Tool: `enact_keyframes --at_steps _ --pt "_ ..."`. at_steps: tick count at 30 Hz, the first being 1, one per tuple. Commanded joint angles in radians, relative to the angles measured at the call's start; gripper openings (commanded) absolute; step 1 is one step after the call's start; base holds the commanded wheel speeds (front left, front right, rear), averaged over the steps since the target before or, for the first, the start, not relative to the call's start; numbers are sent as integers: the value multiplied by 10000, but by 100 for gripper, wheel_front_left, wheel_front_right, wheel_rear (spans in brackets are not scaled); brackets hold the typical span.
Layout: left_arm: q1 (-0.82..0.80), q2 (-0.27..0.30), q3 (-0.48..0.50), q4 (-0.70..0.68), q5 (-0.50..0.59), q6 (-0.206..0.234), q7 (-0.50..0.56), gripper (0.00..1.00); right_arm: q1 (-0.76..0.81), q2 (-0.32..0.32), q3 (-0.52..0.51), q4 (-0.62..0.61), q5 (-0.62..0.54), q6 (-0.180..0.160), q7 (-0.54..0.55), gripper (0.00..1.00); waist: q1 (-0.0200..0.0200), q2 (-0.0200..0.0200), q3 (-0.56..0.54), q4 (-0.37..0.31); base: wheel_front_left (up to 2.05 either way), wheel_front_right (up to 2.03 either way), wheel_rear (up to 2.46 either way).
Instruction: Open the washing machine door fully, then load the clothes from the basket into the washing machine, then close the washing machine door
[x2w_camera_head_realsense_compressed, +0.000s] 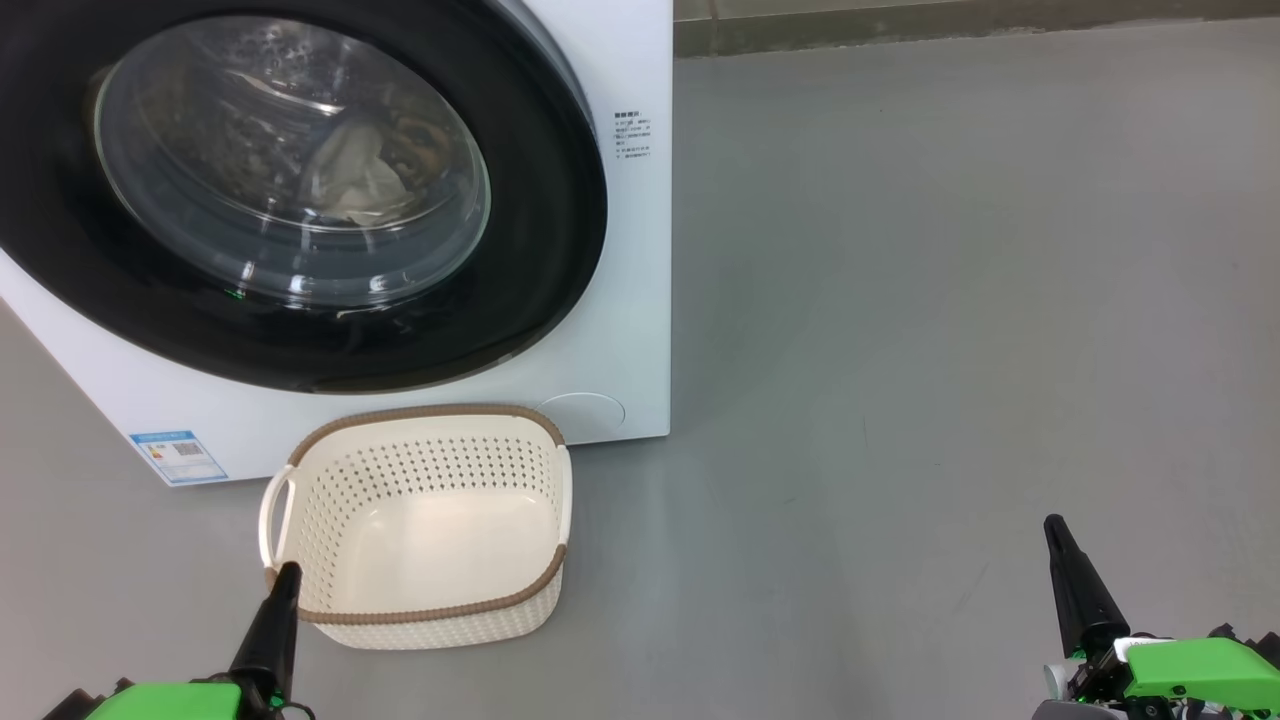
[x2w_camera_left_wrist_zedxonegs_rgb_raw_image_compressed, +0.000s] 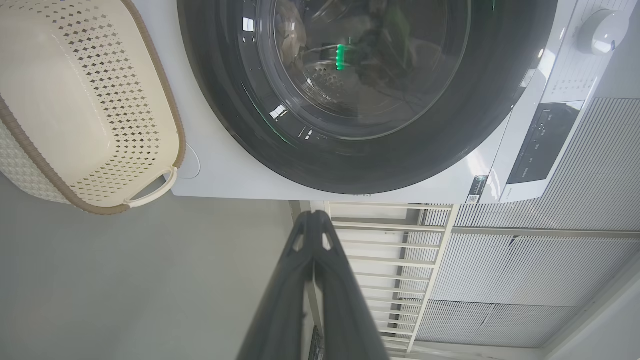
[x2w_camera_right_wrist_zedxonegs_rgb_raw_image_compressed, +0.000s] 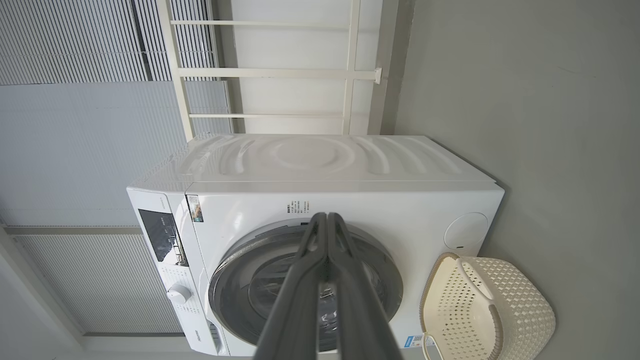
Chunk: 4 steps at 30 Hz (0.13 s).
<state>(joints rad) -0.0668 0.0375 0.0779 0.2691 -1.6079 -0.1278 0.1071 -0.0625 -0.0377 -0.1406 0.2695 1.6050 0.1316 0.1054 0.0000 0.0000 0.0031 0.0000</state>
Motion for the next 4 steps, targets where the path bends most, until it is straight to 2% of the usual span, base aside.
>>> enact_keyframes --at_steps 1,4 --pt "-412 137 356 -240 -8 -29 59 0 -454 -125 270 -248 37 -9 77 0 0 0 0 0 0 0 0" --pt "-412 136 357 -240 -8 -29 60 0 -454 -125 270 -248 37 -9 77 0 0 0 0 0 0 0 0"
